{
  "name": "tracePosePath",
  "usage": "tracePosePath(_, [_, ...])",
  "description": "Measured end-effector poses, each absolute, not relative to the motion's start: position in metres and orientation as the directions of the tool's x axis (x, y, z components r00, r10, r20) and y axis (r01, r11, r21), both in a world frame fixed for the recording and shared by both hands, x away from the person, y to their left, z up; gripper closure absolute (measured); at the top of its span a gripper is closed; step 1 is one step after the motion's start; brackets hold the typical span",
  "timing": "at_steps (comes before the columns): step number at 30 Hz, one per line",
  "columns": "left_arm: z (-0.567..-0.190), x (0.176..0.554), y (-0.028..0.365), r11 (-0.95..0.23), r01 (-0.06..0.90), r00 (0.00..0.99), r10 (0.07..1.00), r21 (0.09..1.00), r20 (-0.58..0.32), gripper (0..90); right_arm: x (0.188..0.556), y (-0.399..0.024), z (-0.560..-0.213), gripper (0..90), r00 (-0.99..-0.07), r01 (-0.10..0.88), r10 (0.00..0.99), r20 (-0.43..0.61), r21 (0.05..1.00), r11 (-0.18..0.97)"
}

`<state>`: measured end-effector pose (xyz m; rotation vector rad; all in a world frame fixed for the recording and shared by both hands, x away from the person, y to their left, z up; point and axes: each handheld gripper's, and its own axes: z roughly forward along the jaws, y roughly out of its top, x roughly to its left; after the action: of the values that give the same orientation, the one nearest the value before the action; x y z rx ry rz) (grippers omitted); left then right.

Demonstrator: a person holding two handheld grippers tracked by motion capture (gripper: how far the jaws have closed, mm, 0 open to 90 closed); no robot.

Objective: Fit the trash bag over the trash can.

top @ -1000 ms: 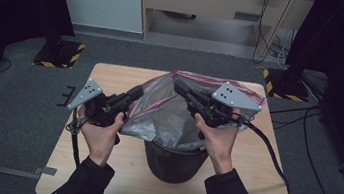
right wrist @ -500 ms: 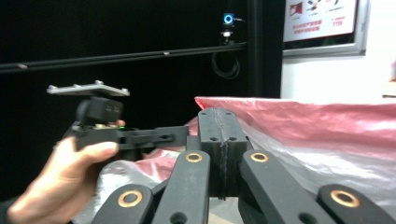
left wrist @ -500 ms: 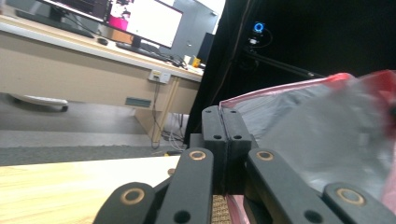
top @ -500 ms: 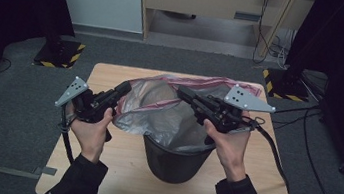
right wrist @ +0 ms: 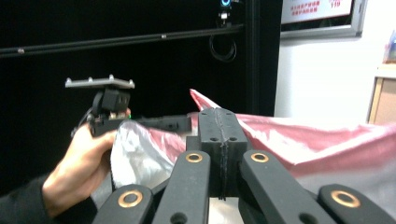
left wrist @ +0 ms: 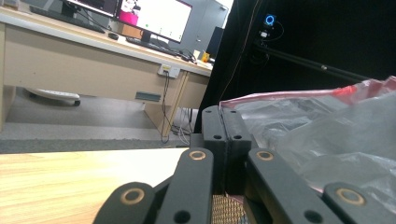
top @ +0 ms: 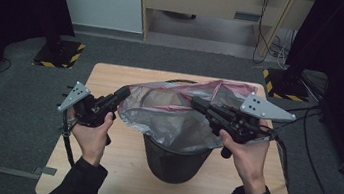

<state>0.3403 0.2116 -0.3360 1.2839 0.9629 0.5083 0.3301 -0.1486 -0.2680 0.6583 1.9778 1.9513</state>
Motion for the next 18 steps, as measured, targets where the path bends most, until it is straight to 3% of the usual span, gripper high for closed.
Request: tracePosePath(18, [-0.356,0.29,0.193,0.137,0.199,0.601,0.765,0.97,-0.231,90.0,0.301,-0.213,-0.321,90.0,-0.794,0.204,0.581,0.179,0.979,-0.023])
